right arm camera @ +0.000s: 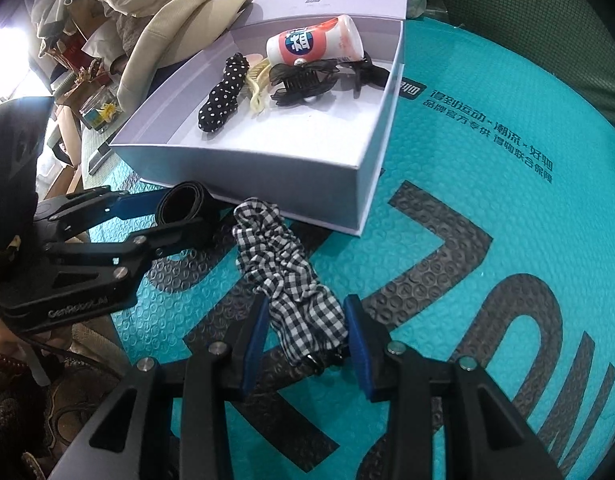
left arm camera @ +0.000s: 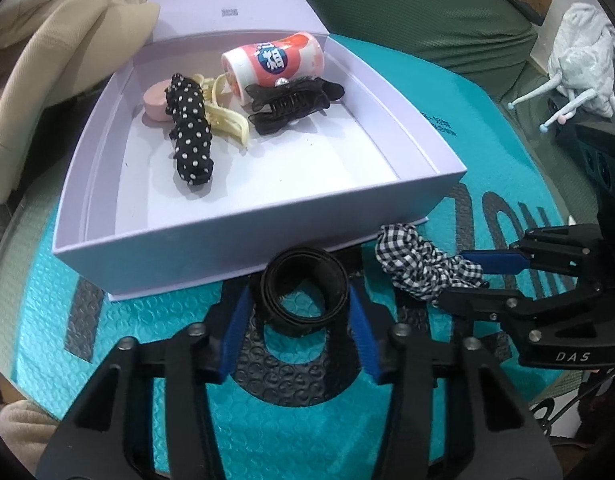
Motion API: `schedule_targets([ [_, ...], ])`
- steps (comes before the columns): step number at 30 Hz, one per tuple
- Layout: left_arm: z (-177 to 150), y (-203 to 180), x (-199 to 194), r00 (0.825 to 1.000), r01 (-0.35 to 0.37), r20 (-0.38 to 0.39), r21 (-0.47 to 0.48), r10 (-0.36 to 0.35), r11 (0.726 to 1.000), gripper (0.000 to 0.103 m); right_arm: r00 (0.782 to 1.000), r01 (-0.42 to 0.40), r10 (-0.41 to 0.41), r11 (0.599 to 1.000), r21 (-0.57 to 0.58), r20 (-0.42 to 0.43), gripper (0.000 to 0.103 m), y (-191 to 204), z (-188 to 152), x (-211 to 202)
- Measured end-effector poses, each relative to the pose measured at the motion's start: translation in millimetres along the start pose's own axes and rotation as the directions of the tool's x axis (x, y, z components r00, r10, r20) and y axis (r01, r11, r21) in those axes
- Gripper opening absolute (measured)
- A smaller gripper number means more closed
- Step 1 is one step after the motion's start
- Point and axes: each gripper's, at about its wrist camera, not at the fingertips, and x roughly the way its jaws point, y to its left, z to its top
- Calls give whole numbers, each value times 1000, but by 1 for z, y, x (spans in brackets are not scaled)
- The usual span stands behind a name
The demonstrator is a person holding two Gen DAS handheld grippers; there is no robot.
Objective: Organize objects
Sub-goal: 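Grasp the gingham scrunchie with the right gripper while the left gripper grasps the black ring scrunchie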
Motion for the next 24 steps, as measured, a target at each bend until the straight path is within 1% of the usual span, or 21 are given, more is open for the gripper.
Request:
schedule_targets([
  [4,-3,4,-3,1000,-2,3,-8,2,1000,42,1000,-7,7,1000,-12,-7,39,7,1,1],
  [12,-15,12,-15,1000,20,-19,-45,-21,999,42,999,-30,29,999,-41,-21,39,23,1,4],
  [17,-25,16,-25,1000,-3,-18,-39,2,999,42,999,-37,36,998,-51,-20,38,27,1,5],
  [20,-27,17,-27,1000,-4,-13,-38,3,999,42,999,-30,29,999,-45,-20,39,27,1,6],
  [24,-27,19,-29,1000,-4,-4,-41,4,999,43,1000,-15,15,998,-58,-13,46,31,1,7],
])
